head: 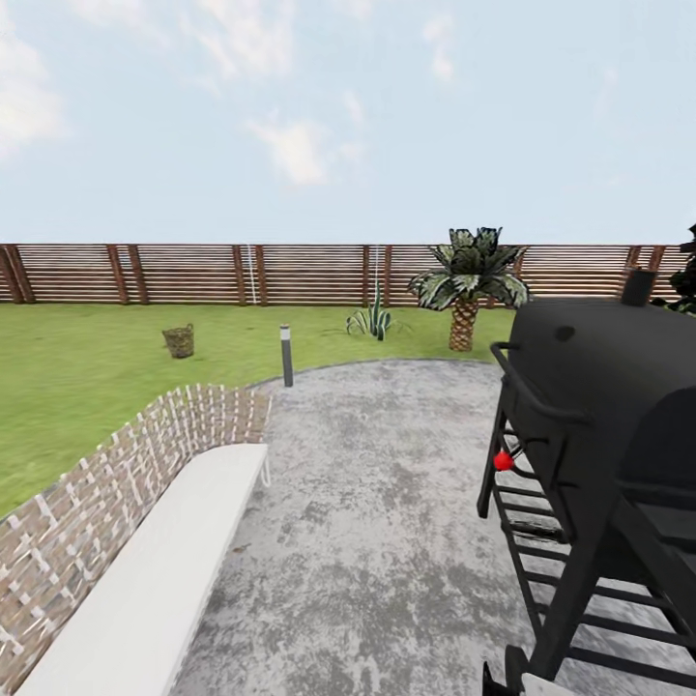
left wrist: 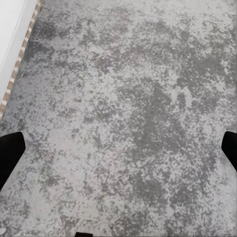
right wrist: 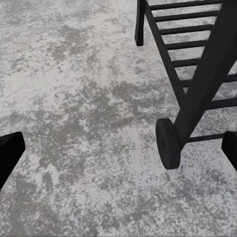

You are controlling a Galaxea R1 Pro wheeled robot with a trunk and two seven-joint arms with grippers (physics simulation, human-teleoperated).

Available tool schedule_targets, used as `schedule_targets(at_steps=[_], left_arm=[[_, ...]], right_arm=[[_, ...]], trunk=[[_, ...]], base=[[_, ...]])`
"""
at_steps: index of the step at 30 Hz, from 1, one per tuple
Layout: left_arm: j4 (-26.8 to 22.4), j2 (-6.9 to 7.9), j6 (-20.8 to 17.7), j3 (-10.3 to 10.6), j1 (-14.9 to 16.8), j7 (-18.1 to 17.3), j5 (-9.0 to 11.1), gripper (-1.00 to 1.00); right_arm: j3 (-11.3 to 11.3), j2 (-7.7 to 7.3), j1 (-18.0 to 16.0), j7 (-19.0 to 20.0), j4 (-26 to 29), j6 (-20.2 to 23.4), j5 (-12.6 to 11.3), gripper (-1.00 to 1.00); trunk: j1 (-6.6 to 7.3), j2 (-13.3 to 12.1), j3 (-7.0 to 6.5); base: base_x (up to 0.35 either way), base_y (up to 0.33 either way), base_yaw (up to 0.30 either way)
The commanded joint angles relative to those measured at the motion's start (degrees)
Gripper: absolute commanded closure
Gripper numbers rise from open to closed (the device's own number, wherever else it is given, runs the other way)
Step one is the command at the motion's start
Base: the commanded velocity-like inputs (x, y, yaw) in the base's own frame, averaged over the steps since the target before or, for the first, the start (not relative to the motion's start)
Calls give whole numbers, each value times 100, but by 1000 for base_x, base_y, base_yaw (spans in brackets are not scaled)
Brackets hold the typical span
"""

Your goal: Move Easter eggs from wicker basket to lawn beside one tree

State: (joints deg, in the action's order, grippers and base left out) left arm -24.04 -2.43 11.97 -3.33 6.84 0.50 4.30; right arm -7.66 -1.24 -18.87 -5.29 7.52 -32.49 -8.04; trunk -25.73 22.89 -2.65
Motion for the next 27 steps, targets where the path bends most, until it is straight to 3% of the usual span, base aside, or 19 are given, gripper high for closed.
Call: schedule_targets(at_steps=[1,27], left_arm=[[5,-3,16,-10,2,-6,45,-100],[5,-3,16,-10,2,-6,45,-100]], right_arm=[[17,-3,-2,11,-5,-21,-56,-100],[11,-15,-2,11,-5,-21,-60,-100]], trunk=[[-5,3,2],[-5,3,171]], base=[[332,0,0],[332,0,0]])
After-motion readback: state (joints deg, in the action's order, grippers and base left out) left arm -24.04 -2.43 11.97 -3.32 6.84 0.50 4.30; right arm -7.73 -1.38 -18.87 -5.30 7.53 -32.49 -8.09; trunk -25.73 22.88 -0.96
